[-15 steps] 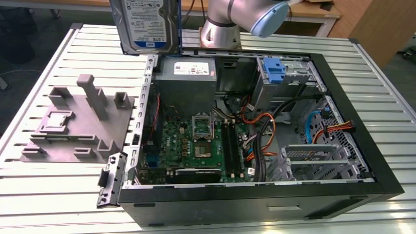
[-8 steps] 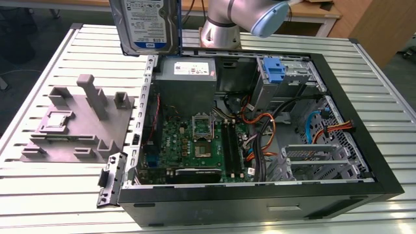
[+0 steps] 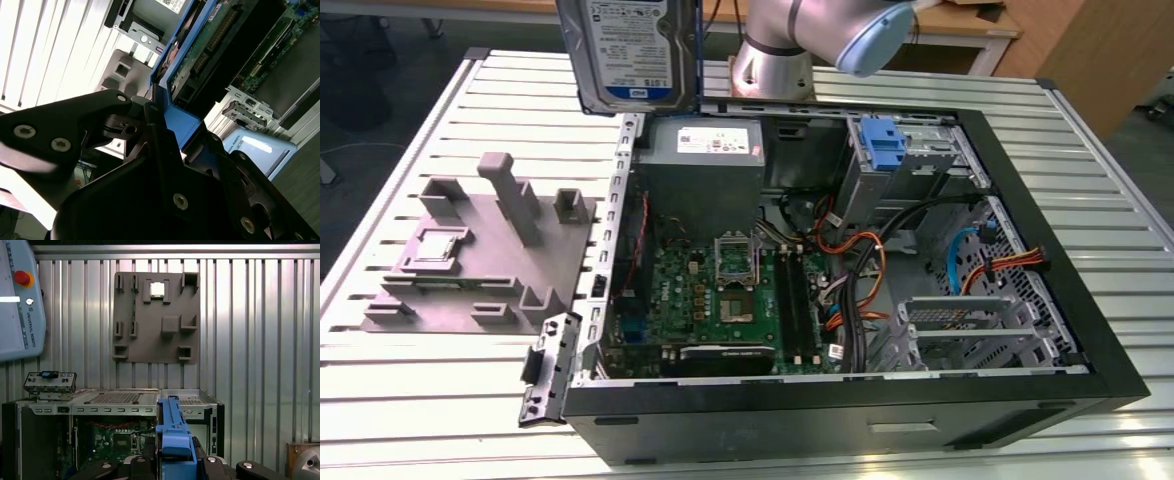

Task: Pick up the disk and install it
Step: 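Pick up the disk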

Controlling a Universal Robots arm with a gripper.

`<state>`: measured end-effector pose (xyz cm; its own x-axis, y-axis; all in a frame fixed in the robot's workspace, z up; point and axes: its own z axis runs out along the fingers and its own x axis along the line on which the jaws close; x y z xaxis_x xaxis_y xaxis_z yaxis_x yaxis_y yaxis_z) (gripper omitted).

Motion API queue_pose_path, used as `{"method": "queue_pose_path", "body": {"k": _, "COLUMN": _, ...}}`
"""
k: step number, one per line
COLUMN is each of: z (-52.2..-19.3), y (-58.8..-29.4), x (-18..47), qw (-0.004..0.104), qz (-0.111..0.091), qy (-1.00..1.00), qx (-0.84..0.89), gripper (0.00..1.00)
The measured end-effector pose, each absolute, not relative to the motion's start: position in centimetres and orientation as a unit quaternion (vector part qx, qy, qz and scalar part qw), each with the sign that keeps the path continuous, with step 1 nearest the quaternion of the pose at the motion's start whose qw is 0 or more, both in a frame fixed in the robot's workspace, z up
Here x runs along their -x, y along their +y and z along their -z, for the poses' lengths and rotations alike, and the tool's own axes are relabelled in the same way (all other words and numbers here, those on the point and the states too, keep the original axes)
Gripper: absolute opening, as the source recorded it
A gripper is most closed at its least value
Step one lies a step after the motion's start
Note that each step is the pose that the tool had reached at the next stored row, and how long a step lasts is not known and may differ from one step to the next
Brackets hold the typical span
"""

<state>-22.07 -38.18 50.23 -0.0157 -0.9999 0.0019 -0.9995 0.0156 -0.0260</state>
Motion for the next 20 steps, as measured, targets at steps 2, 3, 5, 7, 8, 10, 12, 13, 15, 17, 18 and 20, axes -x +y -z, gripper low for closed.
{"method": "queue_pose_path", "body": {"k": 2, "z": -50.2, "y": -38.2, "x": 21.8, "qw": 0.008, "qz": 0.010, "qy": 0.713, "qx": 0.701, "gripper": 0.37}}
{"method": "queue_pose_path", "body": {"k": 3, "z": -50.2, "y": -38.2, "x": 21.7, "qw": 0.008, "qz": 0.010, "qy": 0.713, "qx": 0.701, "gripper": 0.37}}
{"method": "queue_pose_path", "body": {"k": 5, "z": -50.2, "y": -38.2, "x": 21.5, "qw": 0.008, "qz": 0.010, "qy": 0.713, "qx": 0.701, "gripper": 0.37}}
{"method": "queue_pose_path", "body": {"k": 7, "z": -50.2, "y": -38.2, "x": 21.3, "qw": 0.009, "qz": 0.010, "qy": 0.713, "qx": 0.701, "gripper": 0.37}}
{"method": "queue_pose_path", "body": {"k": 8, "z": -50.2, "y": -38.2, "x": 21.3, "qw": 0.008, "qz": 0.010, "qy": 0.713, "qx": 0.701, "gripper": 0.37}}
{"method": "queue_pose_path", "body": {"k": 10, "z": -50.2, "y": -38.2, "x": 21.2, "qw": 0.008, "qz": 0.010, "qy": 0.713, "qx": 0.701, "gripper": 0.37}}
{"method": "queue_pose_path", "body": {"k": 12, "z": -50.2, "y": -38.3, "x": 21.2, "qw": 0.008, "qz": 0.010, "qy": 0.713, "qx": 0.701, "gripper": 0.37}}
{"method": "queue_pose_path", "body": {"k": 13, "z": -50.2, "y": -38.4, "x": 21.1, "qw": 0.008, "qz": 0.010, "qy": 0.713, "qx": 0.701, "gripper": 0.37}}
{"method": "queue_pose_path", "body": {"k": 15, "z": -50.2, "y": -38.6, "x": 21.1, "qw": 0.008, "qz": 0.010, "qy": 0.713, "qx": 0.701, "gripper": 0.37}}
{"method": "queue_pose_path", "body": {"k": 17, "z": -50.2, "y": -39.1, "x": 21.1, "qw": 0.008, "qz": 0.010, "qy": 0.713, "qx": 0.701, "gripper": 0.37}}
{"method": "queue_pose_path", "body": {"k": 18, "z": -50.1, "y": -39.3, "x": 21.1, "qw": 0.009, "qz": 0.010, "qy": 0.713, "qx": 0.701, "gripper": 0.37}}
{"method": "queue_pose_path", "body": {"k": 20, "z": -50.1, "y": -39.6, "x": 21.0, "qw": 0.008, "qz": 0.010, "qy": 0.713, "qx": 0.701, "gripper": 0.37}}
